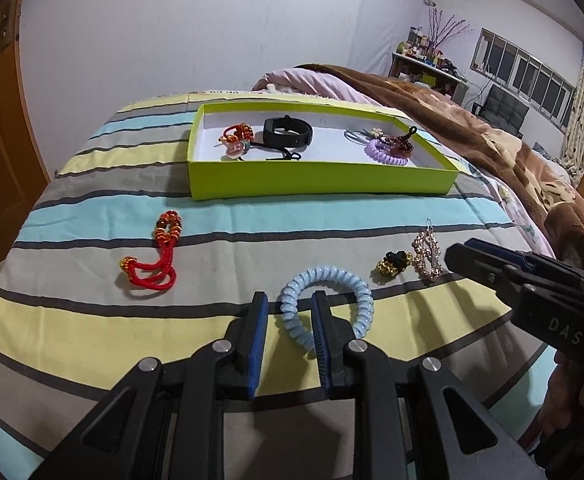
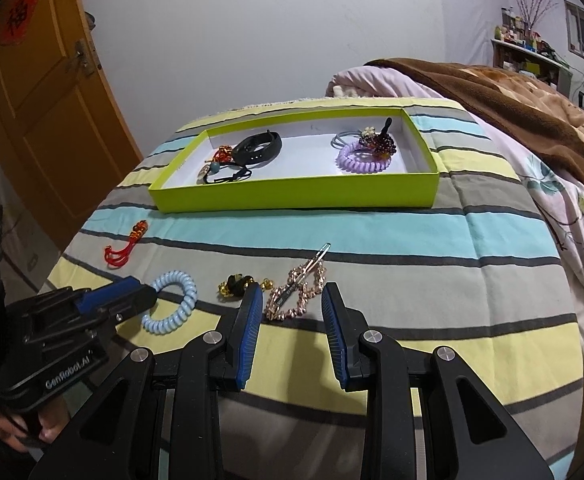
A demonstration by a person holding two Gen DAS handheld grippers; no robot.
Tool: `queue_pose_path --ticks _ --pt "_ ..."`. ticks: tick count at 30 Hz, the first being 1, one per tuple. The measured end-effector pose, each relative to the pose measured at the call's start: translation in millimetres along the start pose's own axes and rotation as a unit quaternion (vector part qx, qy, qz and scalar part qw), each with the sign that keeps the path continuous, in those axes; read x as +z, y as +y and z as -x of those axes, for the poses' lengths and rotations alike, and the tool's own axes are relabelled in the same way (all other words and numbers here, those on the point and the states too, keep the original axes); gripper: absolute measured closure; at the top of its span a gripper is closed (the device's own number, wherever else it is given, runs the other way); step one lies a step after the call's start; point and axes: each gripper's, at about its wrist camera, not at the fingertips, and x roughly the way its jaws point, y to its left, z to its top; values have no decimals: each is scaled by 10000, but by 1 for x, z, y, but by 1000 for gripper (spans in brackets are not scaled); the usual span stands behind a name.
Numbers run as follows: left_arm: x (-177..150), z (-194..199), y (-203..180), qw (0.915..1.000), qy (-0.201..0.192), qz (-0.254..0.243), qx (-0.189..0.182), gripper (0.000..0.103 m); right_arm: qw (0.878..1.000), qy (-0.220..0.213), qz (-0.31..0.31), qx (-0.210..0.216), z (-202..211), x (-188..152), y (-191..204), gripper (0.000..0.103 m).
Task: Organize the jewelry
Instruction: 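Grasp the light blue coil hair tie with the left tool while the right tool grasps the rhinestone hairpin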
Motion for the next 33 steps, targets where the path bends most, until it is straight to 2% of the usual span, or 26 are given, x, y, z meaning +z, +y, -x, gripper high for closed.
queue_pose_path --ticks 4,9,18,21,25,33 --pt "1 -4 0 10000 36 56 66 80 10000 22 52 -59 -7 3 3 72" --pt "1 -7 -2 9999 19 46 152 80 9997 153 75 -152 -17 5 5 87" --pt "2 -8 -5 9996 32 -46 269 80 9984 314 316 -343 -22 5 11 90" --pt "2 -9 -7 9994 36 -83 324 81 9977 332 427 -400 -22 5 13 99" --pt "2 -10 -10 9990 42 -202 403 91 9972 363 480 -452 -22 6 11 99" --pt "2 -8 -13 9992 17 -309 269 94 9973 325 548 -359 -20 6 10 99"
